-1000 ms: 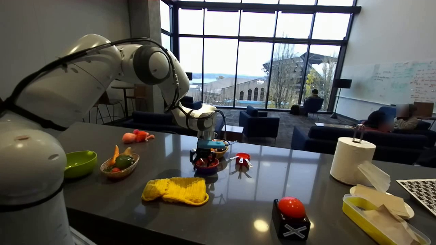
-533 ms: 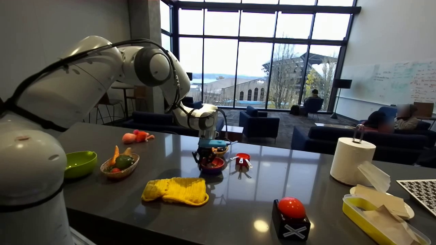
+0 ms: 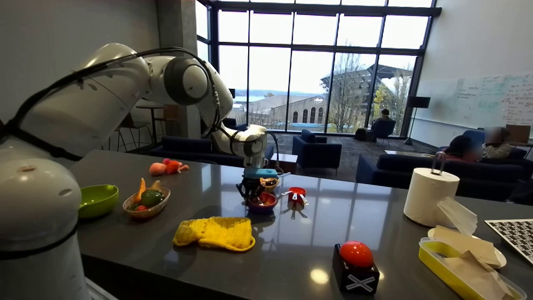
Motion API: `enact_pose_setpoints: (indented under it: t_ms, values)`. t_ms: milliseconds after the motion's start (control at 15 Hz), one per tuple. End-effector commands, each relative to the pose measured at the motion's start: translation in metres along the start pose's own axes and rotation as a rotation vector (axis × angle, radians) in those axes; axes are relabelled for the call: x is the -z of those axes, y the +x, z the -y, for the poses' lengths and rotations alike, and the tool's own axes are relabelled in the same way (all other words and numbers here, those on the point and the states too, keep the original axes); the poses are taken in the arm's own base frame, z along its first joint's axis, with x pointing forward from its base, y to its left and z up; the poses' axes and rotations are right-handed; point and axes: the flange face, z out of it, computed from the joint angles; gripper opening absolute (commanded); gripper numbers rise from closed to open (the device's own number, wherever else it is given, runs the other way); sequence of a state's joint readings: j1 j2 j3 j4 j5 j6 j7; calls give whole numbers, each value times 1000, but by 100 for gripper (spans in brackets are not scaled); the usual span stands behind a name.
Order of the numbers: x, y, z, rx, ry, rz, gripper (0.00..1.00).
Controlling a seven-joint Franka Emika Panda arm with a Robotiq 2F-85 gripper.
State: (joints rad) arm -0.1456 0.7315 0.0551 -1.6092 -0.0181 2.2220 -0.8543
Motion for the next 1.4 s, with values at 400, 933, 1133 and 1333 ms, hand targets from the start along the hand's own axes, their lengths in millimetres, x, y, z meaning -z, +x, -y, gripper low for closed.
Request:
enact_pose_setpoints:
  t_ms: [400, 933, 1133, 1333]
  values:
    - [-6, 6, 21, -17, 21, 20, 4]
    - [-13, 37, 71, -10, 25, 33, 4]
    - [-20, 51, 99, 0, 30, 42, 4]
    - [-28, 67, 129, 22, 33, 48, 4]
